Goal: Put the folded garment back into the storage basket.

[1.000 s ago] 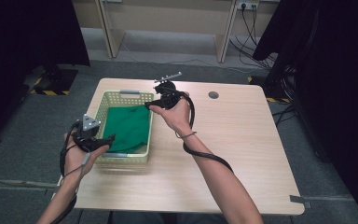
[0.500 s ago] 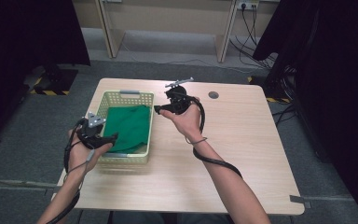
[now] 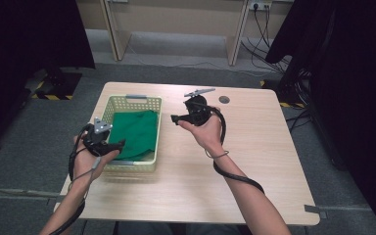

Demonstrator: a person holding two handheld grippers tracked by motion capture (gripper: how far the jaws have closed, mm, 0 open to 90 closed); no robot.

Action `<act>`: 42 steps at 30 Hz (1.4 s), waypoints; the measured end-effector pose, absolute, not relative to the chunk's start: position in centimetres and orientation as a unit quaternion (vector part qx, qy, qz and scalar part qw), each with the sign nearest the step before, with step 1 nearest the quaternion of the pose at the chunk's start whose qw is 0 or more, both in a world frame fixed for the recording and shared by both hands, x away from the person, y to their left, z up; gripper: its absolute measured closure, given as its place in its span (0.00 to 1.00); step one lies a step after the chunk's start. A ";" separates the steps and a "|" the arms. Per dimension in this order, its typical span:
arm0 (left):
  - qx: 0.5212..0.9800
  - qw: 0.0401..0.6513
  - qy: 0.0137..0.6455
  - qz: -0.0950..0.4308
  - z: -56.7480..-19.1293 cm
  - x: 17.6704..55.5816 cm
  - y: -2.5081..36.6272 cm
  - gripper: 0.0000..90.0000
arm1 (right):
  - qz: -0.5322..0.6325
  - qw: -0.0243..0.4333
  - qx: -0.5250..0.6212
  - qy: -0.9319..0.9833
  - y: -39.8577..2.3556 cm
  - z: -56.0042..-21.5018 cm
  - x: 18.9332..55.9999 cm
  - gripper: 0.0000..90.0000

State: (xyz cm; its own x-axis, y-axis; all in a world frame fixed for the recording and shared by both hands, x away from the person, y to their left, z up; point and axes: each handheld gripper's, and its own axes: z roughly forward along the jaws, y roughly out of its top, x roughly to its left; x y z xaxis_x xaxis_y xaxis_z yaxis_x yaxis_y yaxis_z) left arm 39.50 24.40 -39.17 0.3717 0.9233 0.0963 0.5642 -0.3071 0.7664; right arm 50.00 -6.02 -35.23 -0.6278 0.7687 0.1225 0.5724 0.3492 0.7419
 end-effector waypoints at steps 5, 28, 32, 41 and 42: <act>0.761 0.328 0.488 0.276 -39.1 39.4 24.3 0.37 | 0.396 0.127 0.414 0.810 -7.6 -35.8 49.3 0.29; 0.758 0.339 0.481 0.279 -39.4 38.9 23.7 0.37 | 0.400 0.133 0.434 0.796 -13.4 -38.3 46.4 0.28; 0.762 0.334 0.482 0.276 -39.6 39.0 23.6 0.37 | 0.400 0.135 0.436 0.795 -14.1 -38.5 46.0 0.28; 0.786 0.323 0.459 0.260 -39.8 39.7 22.0 0.40 | 0.399 0.137 0.445 0.790 -15.5 -39.0 45.4 0.28; 0.788 0.322 0.457 0.259 -39.8 39.9 21.8 0.41 | 0.399 0.138 0.445 0.789 -15.7 -39.0 45.3 0.28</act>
